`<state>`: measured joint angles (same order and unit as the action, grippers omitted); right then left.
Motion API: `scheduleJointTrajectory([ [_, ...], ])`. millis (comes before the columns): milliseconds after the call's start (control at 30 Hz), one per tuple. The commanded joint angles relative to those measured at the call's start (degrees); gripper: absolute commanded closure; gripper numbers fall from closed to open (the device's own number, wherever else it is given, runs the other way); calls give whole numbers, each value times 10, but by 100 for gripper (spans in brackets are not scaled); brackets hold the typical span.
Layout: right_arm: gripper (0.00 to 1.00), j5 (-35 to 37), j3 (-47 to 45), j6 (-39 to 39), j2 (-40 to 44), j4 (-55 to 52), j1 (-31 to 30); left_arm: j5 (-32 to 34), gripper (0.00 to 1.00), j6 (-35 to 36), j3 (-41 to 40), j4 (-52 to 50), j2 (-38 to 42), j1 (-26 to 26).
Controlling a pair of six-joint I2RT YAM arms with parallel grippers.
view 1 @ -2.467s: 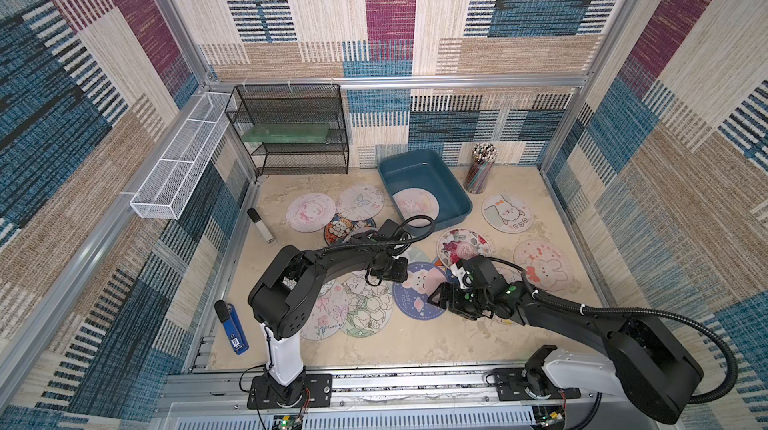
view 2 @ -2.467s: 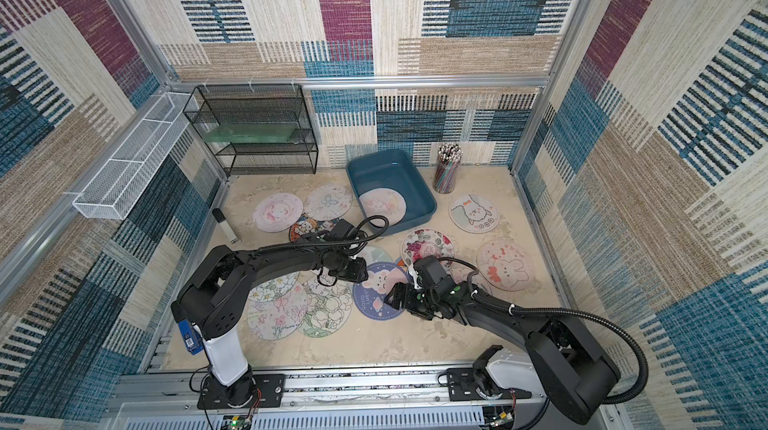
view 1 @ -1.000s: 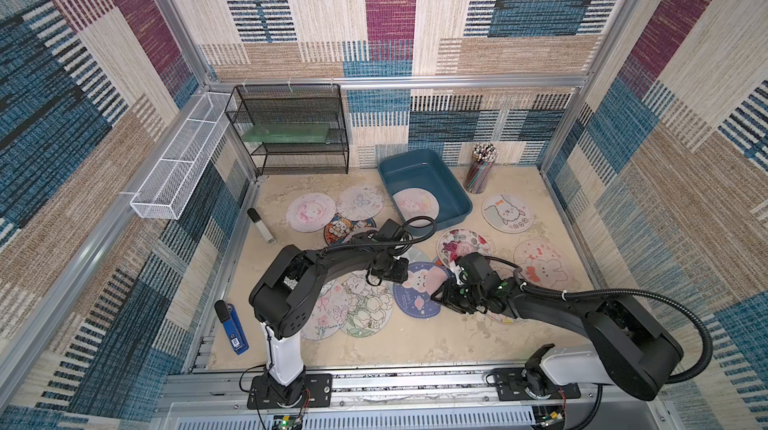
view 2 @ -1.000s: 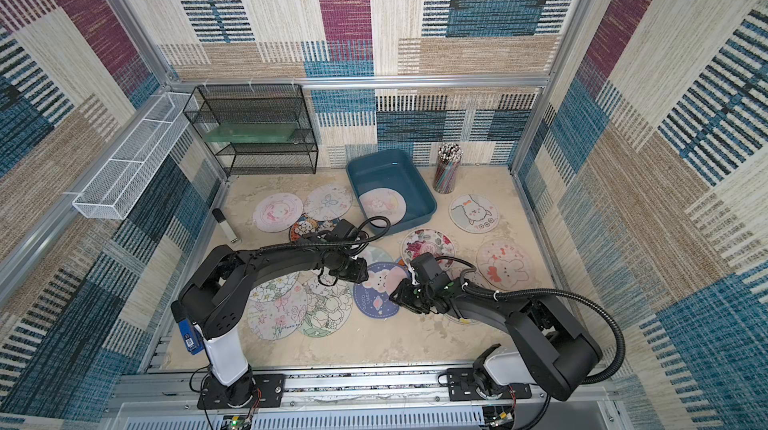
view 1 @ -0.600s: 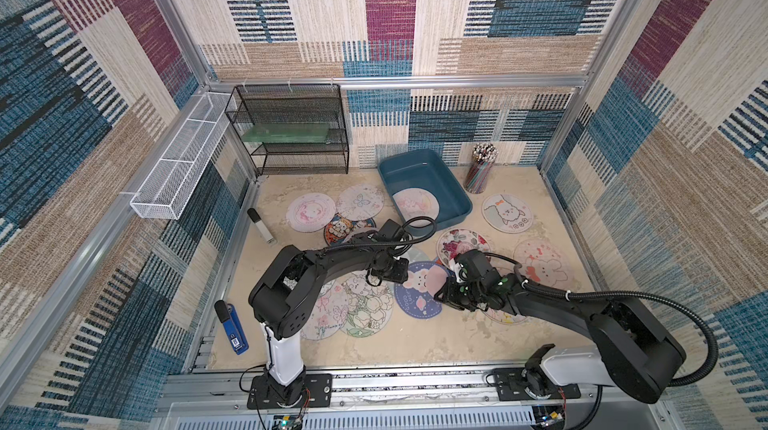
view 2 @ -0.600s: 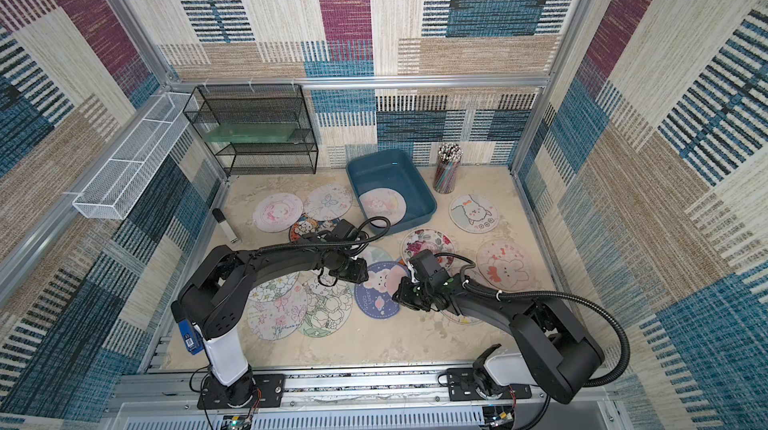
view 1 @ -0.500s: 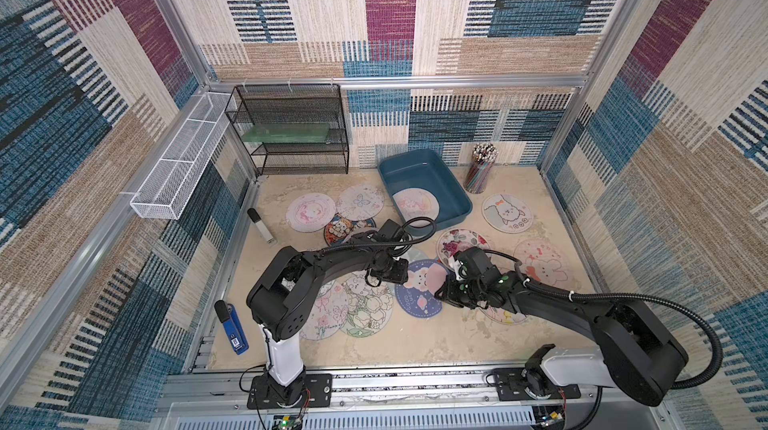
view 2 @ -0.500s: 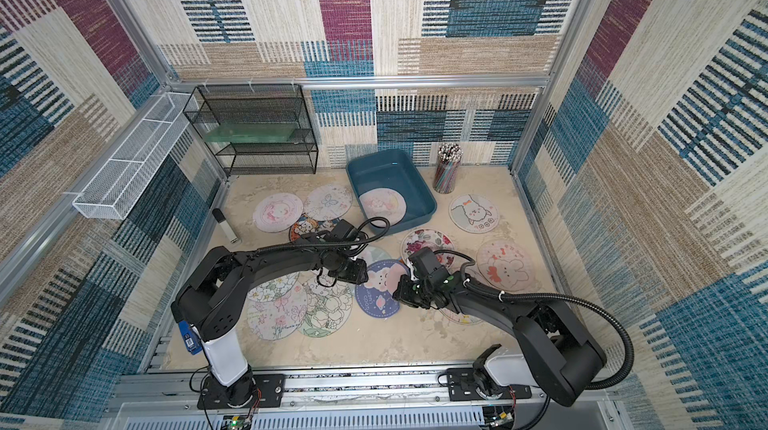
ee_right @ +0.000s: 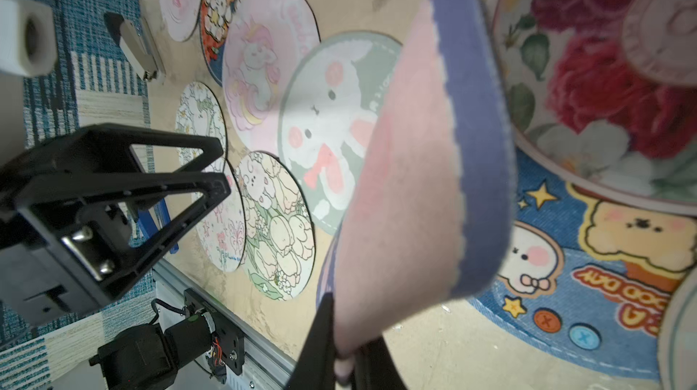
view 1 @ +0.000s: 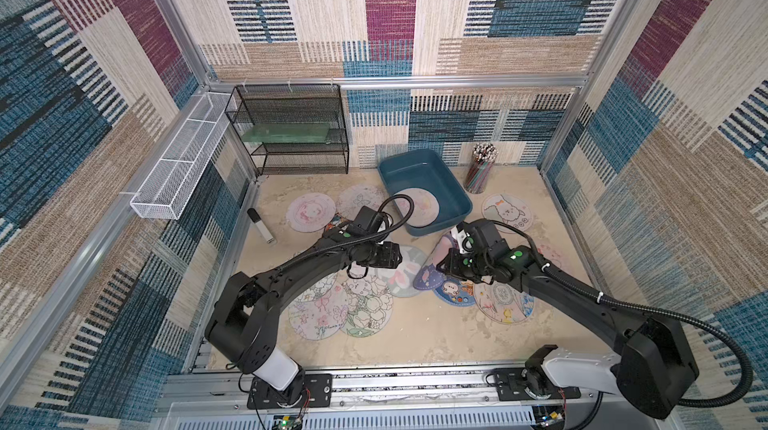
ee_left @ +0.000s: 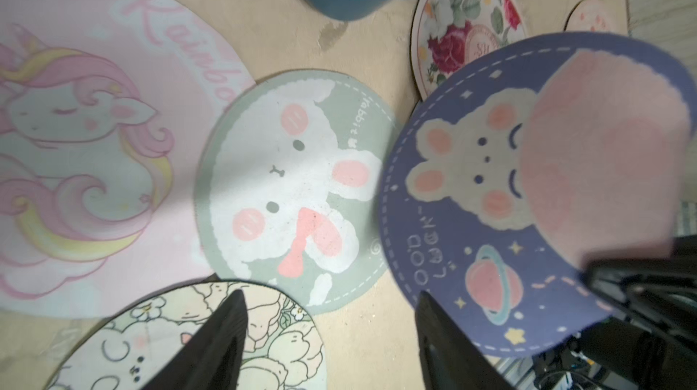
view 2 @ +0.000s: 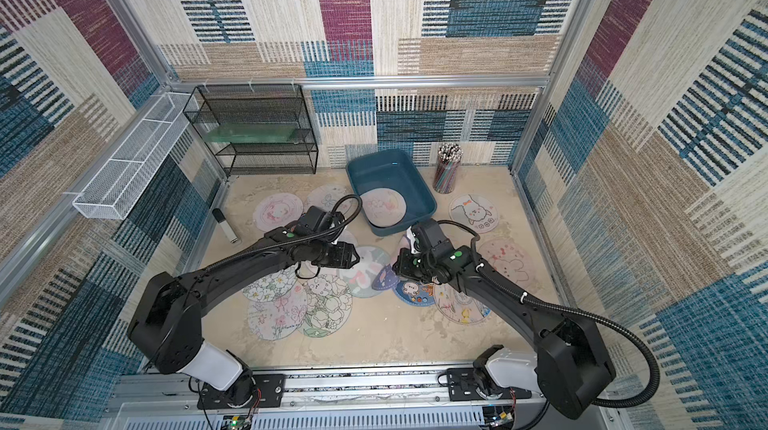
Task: Put the coasters into the storage box
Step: Pick up the coaster from the coaster, then place the coaster in the storage box.
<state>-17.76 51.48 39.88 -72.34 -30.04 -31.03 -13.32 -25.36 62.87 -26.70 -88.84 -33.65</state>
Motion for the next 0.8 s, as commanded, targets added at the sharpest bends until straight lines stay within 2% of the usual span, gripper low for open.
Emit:
scheduleJointTrajectory([
  [0, 87, 10, 55, -46, -13, -39, 18, 14, 28, -13, -23, -6, 30, 16],
  [333, 86, -14, 253, -114, -149, -32, 70, 18, 26, -8, -83, -13, 84, 41],
  [533, 86, -13, 366, -133, -255, -2, 93, 20, 25, -14, -98, -3, 95, 44],
  [767, 85, -49, 495, -136, -393, 41, 122, 22, 25, -20, -114, -3, 113, 45],
])
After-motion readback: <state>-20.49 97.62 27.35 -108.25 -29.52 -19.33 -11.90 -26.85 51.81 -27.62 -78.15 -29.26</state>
